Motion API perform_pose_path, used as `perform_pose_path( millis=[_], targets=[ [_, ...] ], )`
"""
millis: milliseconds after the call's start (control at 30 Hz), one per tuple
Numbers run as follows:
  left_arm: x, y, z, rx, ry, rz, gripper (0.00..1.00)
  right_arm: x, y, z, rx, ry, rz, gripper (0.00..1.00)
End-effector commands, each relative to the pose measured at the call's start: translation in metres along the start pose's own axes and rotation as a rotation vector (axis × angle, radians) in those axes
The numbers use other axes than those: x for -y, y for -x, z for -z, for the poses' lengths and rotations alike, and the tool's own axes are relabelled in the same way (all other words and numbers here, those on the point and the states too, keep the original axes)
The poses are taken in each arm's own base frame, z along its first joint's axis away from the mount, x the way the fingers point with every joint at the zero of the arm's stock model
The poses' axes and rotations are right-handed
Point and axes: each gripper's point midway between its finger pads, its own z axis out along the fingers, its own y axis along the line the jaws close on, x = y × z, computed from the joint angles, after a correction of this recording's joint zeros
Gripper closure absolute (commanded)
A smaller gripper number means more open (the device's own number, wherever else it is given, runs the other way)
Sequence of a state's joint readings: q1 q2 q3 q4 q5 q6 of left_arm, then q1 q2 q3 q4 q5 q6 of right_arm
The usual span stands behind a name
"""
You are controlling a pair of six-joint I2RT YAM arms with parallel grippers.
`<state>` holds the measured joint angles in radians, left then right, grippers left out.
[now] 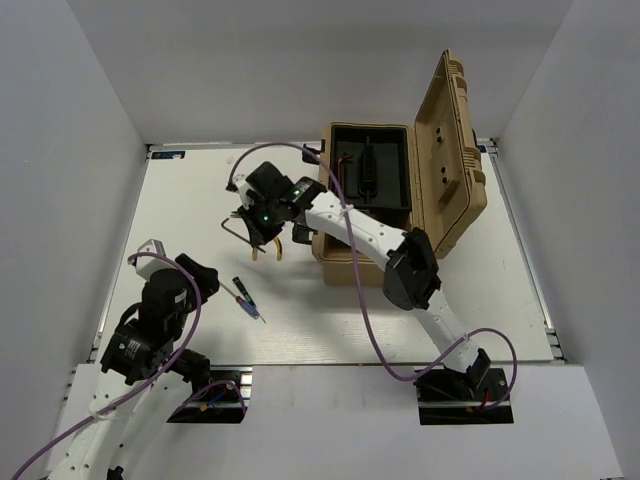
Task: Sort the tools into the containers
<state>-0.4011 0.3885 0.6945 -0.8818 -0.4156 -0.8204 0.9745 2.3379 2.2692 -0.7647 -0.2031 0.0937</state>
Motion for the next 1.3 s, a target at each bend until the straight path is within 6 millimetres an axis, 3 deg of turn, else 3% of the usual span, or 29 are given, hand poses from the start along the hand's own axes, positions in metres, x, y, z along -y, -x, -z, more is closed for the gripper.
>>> perform_pose_path(
  millis=[0, 133, 167, 300, 400, 467, 567, 633, 667, 767, 867, 1033, 1133, 1267],
  targets=[
    [0.004, 0.000, -0.002, 0.002, -0.017, 0.019, 0.35, -0.030, 0.035, 0.052, 0.099, 0.091, -0.009, 1.00],
    [0.004, -0.004, -0.005, -0.011, -0.017, 0.015, 0.35, -0.023, 0.049, 0.071, 0.143, 0.060, -0.003, 1.00],
    [0.004, -0.004, -0.005, -0.011, -0.017, 0.015, 0.35, -0.023, 0.058, 0.085, 0.176, 0.052, 0.015, 1.00],
    [0.004, -0.011, -0.012, -0.033, -0.007, 0.006, 0.35, 0.006, 0.077, 0.120, 0.257, -0.093, 0.041, 1.00],
    [0.006, -0.025, -0.024, -0.085, 0.005, -0.001, 0.35, 0.050, 0.087, 0.158, 0.323, -0.245, 0.007, 1.00],
    [0.010, -0.030, -0.033, -0.103, 0.005, -0.005, 0.35, 0.081, 0.087, 0.173, 0.343, -0.380, -0.021, 1.00],
    [0.015, -0.047, -0.048, -0.168, 0.006, -0.010, 0.35, 0.134, 0.082, 0.207, 0.381, -0.539, -0.089, 1.00],
    [0.016, -0.055, -0.055, -0.193, 0.007, -0.015, 0.35, 0.149, 0.074, 0.216, 0.384, -0.587, -0.101, 1.00],
    [0.017, -0.060, -0.061, -0.207, 0.008, -0.018, 0.35, 0.169, 0.071, 0.233, 0.398, -0.658, -0.128, 1.00],
    [0.018, -0.066, -0.072, -0.210, 0.011, -0.020, 0.35, 0.200, 0.055, 0.237, 0.377, -0.731, -0.169, 1.00],
    [0.017, -0.072, -0.081, -0.230, 0.031, -0.048, 0.35, 0.221, 0.038, 0.229, 0.347, -0.757, -0.233, 1.00],
    [0.019, -0.078, -0.095, -0.254, 0.056, -0.070, 0.33, 0.232, 0.025, 0.199, 0.296, -0.705, -0.303, 1.00],
    [0.026, -0.078, -0.100, -0.255, 0.045, -0.082, 0.33, 0.236, 0.020, 0.191, 0.272, -0.699, -0.321, 1.00],
    [0.017, -0.088, -0.107, -0.285, 0.092, -0.092, 0.33, 0.239, 0.011, 0.179, 0.244, -0.670, -0.348, 1.00]
  ],
)
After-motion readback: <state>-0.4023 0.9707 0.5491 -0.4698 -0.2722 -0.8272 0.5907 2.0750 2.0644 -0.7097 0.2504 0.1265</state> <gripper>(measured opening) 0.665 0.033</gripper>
